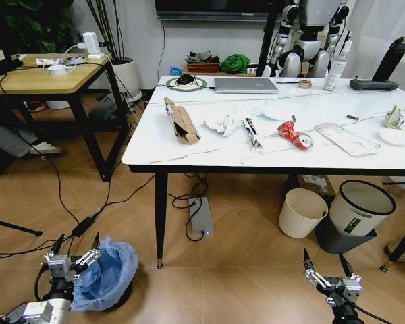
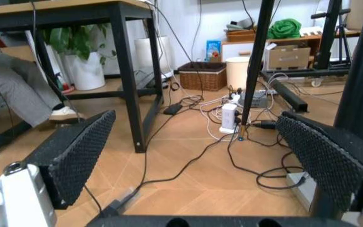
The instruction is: Pick up the trash bin and place the trash from the table into it.
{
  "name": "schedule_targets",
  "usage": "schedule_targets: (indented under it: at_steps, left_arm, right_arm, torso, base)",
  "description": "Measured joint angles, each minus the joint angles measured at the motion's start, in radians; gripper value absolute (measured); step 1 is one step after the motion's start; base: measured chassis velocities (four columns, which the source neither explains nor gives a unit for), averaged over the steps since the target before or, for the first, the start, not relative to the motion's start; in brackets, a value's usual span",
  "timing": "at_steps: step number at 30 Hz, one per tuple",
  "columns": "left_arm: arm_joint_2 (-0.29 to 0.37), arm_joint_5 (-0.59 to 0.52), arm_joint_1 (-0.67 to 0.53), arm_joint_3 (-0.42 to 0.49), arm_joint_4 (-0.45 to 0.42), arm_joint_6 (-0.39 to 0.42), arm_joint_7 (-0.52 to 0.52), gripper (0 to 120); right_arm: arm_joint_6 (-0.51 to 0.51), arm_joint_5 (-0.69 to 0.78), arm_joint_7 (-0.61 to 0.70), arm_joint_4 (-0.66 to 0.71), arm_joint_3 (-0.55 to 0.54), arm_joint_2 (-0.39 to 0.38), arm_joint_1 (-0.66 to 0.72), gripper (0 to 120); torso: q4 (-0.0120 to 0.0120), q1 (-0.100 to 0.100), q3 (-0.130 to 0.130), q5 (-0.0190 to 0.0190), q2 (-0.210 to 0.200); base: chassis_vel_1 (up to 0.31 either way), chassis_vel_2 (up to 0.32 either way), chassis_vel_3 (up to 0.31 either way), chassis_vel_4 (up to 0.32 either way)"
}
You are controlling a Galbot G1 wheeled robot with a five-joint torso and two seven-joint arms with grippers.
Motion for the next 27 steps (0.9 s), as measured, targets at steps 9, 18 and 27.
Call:
schedule_targets:
  at_steps: [9,18,27]
  left_arm:
    - [-0.001,0.003,0.001,0.003,0.001,0.001,-0.001,100]
    - [-0.005,0.008,0.001,0.006,0.004,0.001,-0.001,100]
    - [-0.008,0.008,-0.005,0.003,0.014,0.005,-0.001,100]
  right_arm:
    - [-0.001,-0.001,0.000,-0.001,-0.003,-0.001,0.001,100]
    - [-0.002,-0.001,0.000,-0.004,-0.005,-0.003,0.003,100]
    - [-0.002,-0.001,0.000,-0.009,-0.006,-0.006,0.007,100]
  torso:
    - [0.0000,-0.014,-0.025,0.0000,-0.038]
    - [0.0000,-0.025,-0.045,0.0000,-0.069]
    - [0.0000,-0.038,-0.069,0.0000,-0.107]
  base:
    - [0.000,0.000,0.000,0.000]
    - [0.000,0.000,0.000,0.000]
    - [0.000,0.000,0.000,0.000]
